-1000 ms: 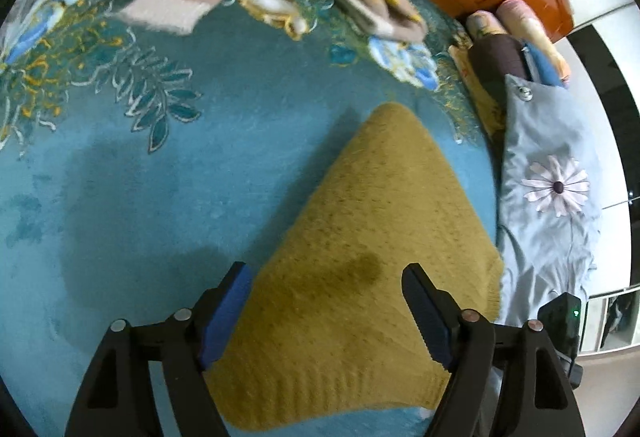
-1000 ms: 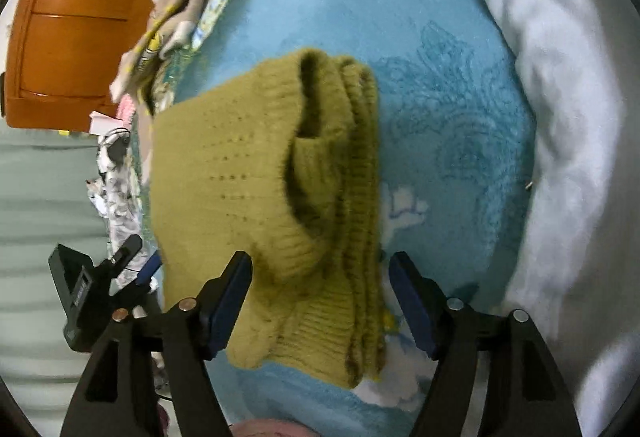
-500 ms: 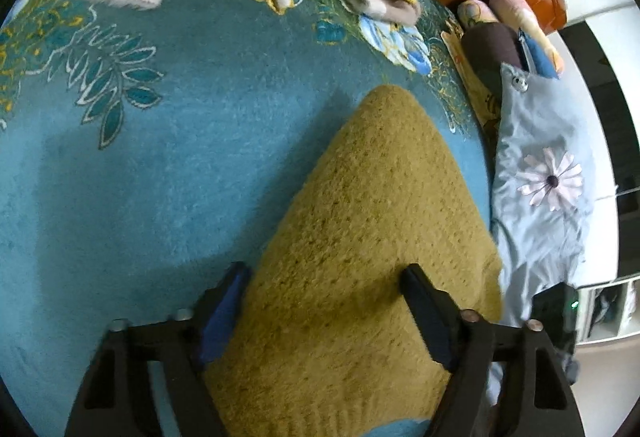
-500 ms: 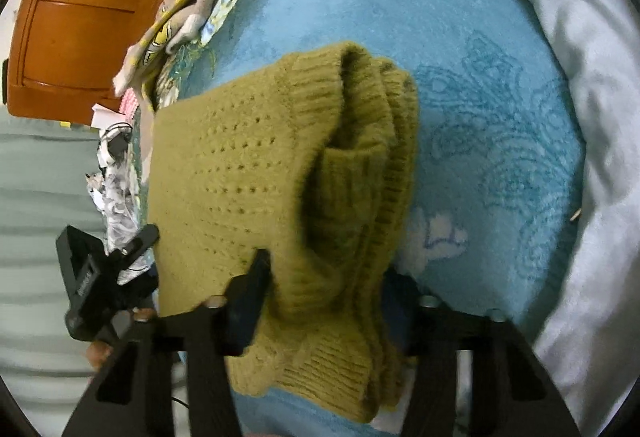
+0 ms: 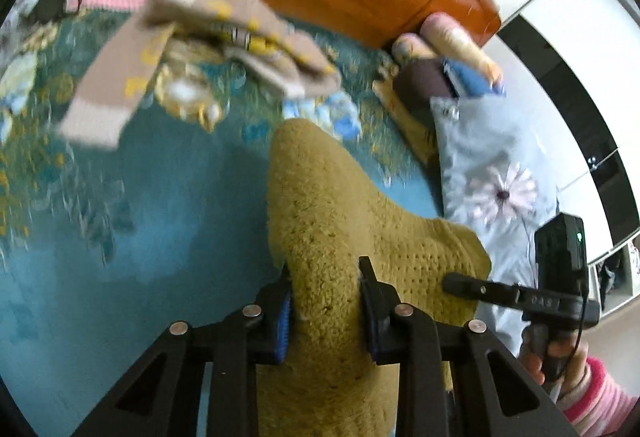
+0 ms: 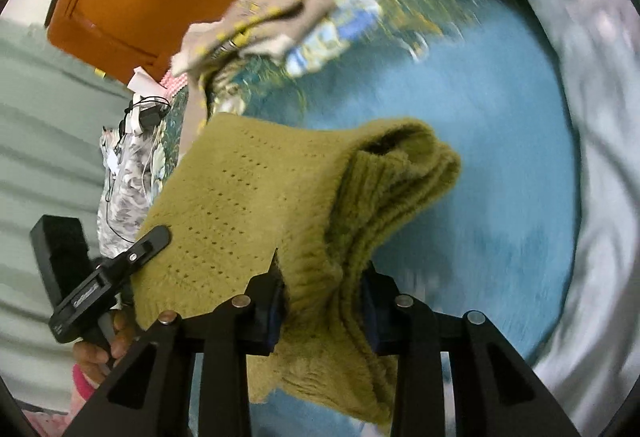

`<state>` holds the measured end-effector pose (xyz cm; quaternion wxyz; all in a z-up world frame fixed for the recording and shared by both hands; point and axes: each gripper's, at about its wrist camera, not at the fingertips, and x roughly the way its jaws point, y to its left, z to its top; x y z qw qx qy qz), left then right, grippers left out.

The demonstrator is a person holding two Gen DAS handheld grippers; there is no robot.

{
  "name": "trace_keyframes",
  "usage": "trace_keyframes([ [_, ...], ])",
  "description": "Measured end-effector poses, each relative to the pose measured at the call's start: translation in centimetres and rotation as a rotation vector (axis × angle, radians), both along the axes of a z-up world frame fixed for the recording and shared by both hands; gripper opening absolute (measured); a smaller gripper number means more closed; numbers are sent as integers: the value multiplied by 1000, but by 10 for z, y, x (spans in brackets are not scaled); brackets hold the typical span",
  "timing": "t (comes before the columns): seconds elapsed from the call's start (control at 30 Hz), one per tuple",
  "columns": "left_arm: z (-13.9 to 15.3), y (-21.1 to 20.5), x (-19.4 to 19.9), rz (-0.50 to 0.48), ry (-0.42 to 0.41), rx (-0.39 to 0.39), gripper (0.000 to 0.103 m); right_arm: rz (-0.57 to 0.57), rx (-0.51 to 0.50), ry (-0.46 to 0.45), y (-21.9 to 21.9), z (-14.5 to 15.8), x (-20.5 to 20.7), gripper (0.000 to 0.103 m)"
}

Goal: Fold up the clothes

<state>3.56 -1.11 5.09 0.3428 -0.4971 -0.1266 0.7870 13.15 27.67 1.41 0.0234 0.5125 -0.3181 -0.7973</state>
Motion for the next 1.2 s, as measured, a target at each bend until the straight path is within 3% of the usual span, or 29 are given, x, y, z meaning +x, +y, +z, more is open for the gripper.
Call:
trace_keyframes([
  [0.17,-1,0,-26,116,86,12,30,121,148,-32,1,3,-71,34],
  [0.3,-27,-2,-39,240,53,22,30,140,278,-64,-1,3,-116,33],
  [0.47,-53,-9,-43,309,-36,2,30,114,318,-71,3,1,-126,33],
  [0.63,-65,-17,-44,343,-105,-10,36,118,296,-56,9,-1,-117,37],
  [0.73,-50,-21,-39,350,-84,-69,41,106,292,-40,19,6,-105,40],
  [0.8,-33,-22,-31,343,-19,-141,43,99,312,-11,22,16,-98,40],
  [0.87,-21,-15,-23,304,41,-191,50,133,304,32,12,24,-92,40],
  [0.93,-12,-2,-14,249,88,-237,50,176,288,68,-2,28,-87,40],
  [1.1,-26,25,11,122,99,-264,50,333,274,53,-53,0,-80,40],
  [1.2,-49,27,13,110,42,-291,50,270,297,-10,-48,-21,-79,40],
])
